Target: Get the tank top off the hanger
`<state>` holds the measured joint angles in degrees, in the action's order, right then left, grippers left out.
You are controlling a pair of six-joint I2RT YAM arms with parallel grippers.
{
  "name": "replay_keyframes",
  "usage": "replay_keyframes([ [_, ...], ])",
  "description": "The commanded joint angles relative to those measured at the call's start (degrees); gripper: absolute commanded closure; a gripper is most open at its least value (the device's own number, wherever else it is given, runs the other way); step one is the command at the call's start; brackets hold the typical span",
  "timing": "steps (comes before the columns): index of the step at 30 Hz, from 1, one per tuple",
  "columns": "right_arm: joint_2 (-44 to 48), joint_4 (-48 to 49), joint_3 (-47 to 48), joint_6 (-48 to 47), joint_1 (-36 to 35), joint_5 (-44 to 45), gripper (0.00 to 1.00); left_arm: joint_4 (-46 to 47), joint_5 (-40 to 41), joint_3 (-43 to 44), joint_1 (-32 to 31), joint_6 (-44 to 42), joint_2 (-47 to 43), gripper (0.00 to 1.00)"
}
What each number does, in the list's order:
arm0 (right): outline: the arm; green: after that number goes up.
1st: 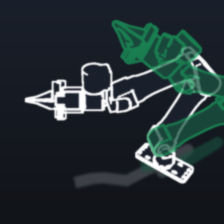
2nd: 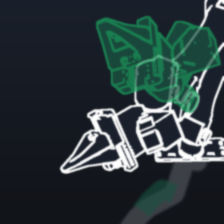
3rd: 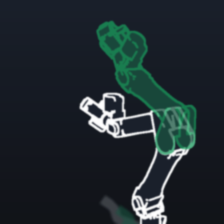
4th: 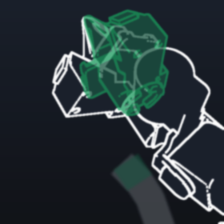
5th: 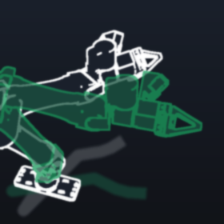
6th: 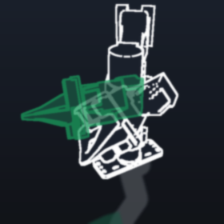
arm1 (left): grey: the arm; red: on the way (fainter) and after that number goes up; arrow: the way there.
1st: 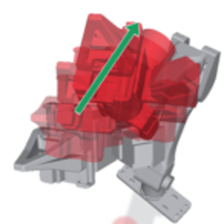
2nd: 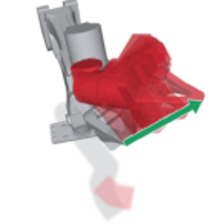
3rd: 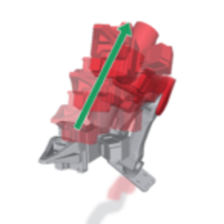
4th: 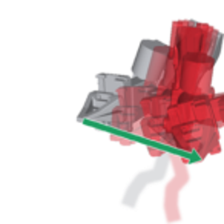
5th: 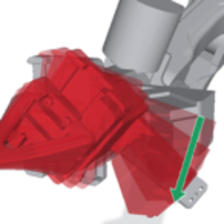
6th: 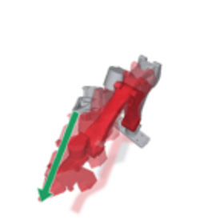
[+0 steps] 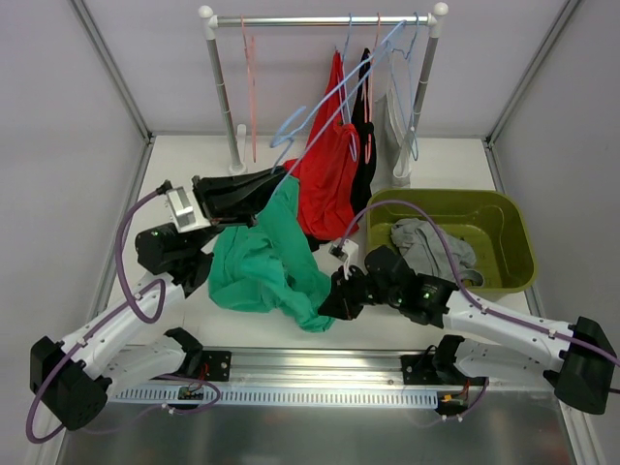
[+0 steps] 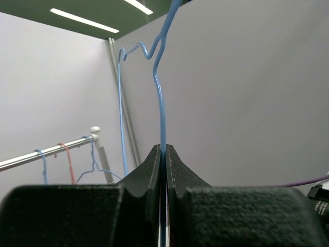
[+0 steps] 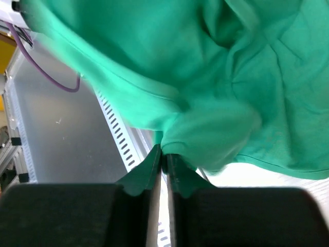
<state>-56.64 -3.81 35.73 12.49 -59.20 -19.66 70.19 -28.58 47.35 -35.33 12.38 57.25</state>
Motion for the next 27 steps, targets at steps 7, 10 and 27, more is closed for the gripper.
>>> replay_keyframes([
  [7,-1.5,0.9,0.7,-0.4,-1.6,2.5,0.77,13.0,15.8,-9.2,-0.6,-6.9,-7.9,1.0],
  [10,-1.9,0.9,0.6,-0.2,-2.1,3.8,0.61,0.6,23.7,-8.0,-0.6,-3.6,-10.8,1.0],
  [27,-2.2,0.6,0.7,0.6,-2.5,8.0,0.01,-50.0,48.3,16.9,-0.6,13.4,-0.8,1.0],
])
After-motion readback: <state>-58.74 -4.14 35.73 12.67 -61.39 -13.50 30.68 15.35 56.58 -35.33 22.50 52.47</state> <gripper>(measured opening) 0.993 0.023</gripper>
